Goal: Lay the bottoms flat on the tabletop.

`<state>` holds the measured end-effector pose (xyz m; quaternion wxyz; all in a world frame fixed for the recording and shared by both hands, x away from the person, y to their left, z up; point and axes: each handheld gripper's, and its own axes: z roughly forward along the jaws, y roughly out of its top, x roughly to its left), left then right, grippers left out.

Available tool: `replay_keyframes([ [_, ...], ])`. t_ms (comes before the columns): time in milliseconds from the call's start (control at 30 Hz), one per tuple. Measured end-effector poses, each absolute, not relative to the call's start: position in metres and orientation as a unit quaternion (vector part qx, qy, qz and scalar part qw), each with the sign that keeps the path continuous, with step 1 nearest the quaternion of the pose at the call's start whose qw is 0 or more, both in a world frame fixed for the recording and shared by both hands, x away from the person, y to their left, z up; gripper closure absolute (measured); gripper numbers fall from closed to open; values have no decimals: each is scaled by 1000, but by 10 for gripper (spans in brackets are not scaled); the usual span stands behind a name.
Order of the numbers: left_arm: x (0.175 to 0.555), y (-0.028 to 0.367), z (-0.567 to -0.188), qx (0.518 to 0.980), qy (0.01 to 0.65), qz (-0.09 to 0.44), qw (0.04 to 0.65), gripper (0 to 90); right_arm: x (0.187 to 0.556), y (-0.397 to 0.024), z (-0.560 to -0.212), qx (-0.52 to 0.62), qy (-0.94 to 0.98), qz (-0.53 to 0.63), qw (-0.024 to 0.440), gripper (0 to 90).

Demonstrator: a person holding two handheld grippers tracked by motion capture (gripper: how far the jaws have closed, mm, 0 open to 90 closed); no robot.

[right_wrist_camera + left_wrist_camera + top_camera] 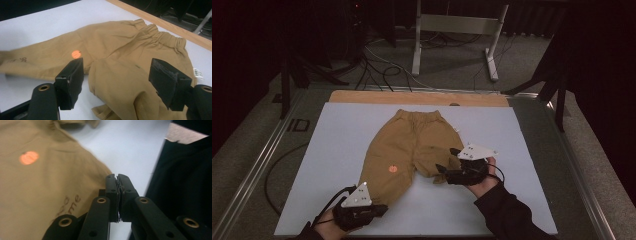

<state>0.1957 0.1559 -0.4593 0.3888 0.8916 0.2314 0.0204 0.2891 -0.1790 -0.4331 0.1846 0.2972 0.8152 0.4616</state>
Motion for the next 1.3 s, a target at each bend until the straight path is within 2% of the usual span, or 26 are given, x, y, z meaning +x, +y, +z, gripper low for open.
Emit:
replay_keyframes([
  [67,194,152,-462,897,221,13,382,873,289,-179,-433,296,815,461,186,283],
  [100,194,152,-462,897,221,13,382,840,289,-180,-432,296,816,461,186,282],
  [133,194,148,-466,900,201,-31,385,781,288,-180,-432,297,815,461,186,282],
  [167,194,148,-466,900,201,-31,385,687,288,-180,-432,297,815,461,186,282],
  [233,193,148,-465,901,189,2,391,466,287,-182,-431,296,814,463,186,276],
  [267,194,151,-464,894,197,5,401,388,287,-183,-430,296,814,463,189,276],
  [433,207,161,-461,876,215,11,431,127,287,-191,-428,304,807,468,192,262],
  [533,212,164,-461,869,225,26,440,79,287,-194,-428,309,806,467,194,246],
  [567,218,166,-463,866,235,40,440,11,287,-197,-429,313,803,468,197,216],
  [967,244,191,-471,829,292,110,465,6,290,-219,-440,325,802,466,186,107],
  [1300,257,220,-475,795,345,169,469,6,279,-238,-455,321,802,468,185,107],
])
